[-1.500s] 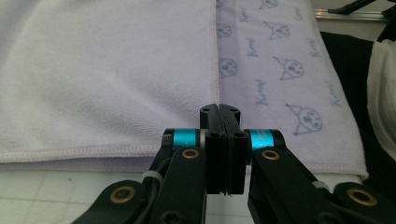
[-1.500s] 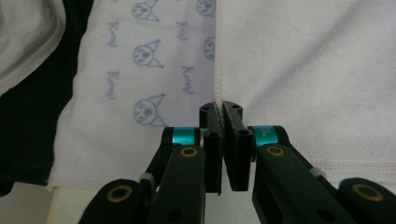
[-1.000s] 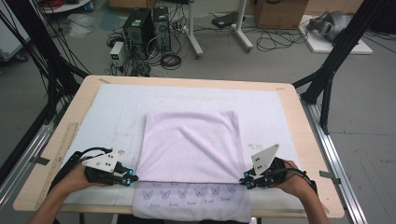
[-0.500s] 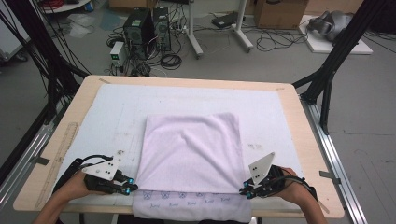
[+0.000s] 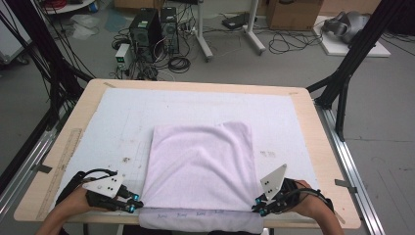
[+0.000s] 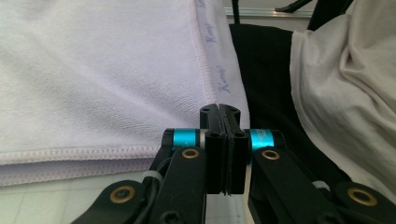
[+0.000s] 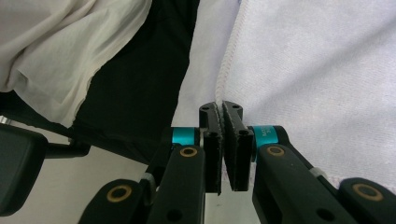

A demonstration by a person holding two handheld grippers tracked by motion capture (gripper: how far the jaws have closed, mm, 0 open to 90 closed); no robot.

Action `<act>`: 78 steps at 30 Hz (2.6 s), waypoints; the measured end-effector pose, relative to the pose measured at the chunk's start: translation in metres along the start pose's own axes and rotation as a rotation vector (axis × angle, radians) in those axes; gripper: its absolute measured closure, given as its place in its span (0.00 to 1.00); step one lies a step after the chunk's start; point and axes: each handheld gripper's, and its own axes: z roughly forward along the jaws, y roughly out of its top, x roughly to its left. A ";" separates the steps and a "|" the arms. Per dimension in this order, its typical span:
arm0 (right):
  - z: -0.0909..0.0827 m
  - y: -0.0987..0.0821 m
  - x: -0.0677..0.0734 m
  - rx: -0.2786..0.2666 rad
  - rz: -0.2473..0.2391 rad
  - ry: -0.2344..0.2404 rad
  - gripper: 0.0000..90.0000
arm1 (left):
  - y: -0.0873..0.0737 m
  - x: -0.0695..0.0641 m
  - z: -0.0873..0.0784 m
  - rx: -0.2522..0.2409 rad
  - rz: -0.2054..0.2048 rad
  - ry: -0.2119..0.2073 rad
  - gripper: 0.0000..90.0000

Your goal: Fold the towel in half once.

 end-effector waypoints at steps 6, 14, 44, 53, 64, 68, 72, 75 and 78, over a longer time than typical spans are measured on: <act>0.002 0.001 -0.003 0.004 -0.001 0.016 0.95 | -0.001 0.003 0.002 -0.004 -0.015 -0.009 0.98; 0.001 0.002 -0.004 -0.035 0.017 -0.027 0.52 | -0.003 0.007 0.002 -0.050 0.007 0.023 0.75; -0.064 0.009 -0.091 -0.266 0.302 -0.489 0.11 | 0.027 0.111 -0.044 -0.102 -0.229 0.454 0.02; -0.076 0.004 -0.123 -0.272 0.390 -0.626 0.11 | 0.040 0.149 -0.051 -0.071 -0.248 0.532 0.02; -0.080 -0.004 -0.155 -0.272 0.450 -0.664 0.11 | 0.020 0.191 -0.056 -0.073 -0.324 0.549 0.03; -0.083 0.001 -0.167 -0.255 0.458 -0.672 0.11 | 0.015 0.197 -0.056 -0.093 -0.334 0.559 0.05; -0.082 0.004 -0.180 -0.263 0.466 -0.672 0.11 | 0.017 0.198 -0.054 -0.099 -0.323 0.559 0.06; -0.078 0.003 -0.188 -0.252 0.486 -0.658 0.11 | 0.032 0.199 -0.055 -0.032 -0.293 0.543 0.06; -0.073 0.001 -0.193 -0.241 0.495 -0.645 0.11 | 0.044 0.201 -0.055 -0.081 -0.270 0.490 0.06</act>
